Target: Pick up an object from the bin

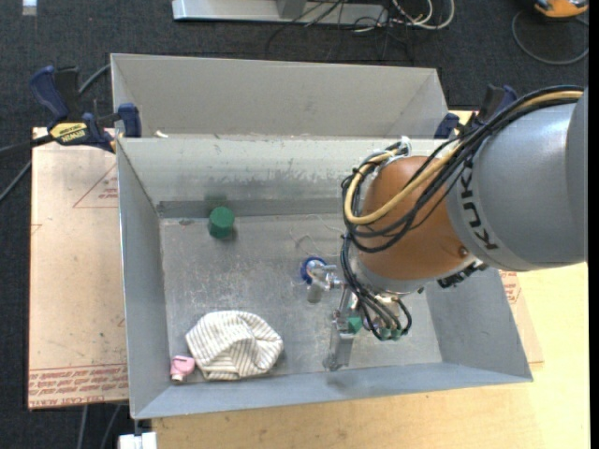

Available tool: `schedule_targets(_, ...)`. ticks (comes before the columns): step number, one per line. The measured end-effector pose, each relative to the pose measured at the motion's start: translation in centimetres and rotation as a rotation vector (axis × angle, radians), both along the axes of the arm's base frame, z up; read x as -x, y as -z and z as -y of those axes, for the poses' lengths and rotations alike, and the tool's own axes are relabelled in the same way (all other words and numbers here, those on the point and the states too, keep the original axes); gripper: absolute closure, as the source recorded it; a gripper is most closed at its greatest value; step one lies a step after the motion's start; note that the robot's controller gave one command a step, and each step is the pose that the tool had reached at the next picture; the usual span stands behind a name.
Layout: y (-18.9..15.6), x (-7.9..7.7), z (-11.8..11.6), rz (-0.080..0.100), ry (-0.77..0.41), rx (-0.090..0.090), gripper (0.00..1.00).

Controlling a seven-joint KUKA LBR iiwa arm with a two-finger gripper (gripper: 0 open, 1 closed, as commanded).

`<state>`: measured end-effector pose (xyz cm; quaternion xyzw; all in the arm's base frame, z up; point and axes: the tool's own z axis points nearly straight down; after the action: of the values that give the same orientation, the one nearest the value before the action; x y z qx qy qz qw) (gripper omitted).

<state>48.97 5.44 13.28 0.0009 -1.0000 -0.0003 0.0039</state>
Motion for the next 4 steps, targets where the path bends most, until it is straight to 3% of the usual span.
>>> schedule_targets(1, -0.4, -0.2, 0.0, 0.007, 0.002, 0.000, 0.00)
schedule_targets(2, 4.8, -0.1, -10.0, 0.003, 0.041, -0.002, 0.00)
schedule_targets(3, 5.5, 1.1, -3.3, 0.008, -0.233, -0.003, 1.00)
schedule_targets(4, 5.5, 1.1, -3.3, 0.008, -0.233, -0.003, 1.00)
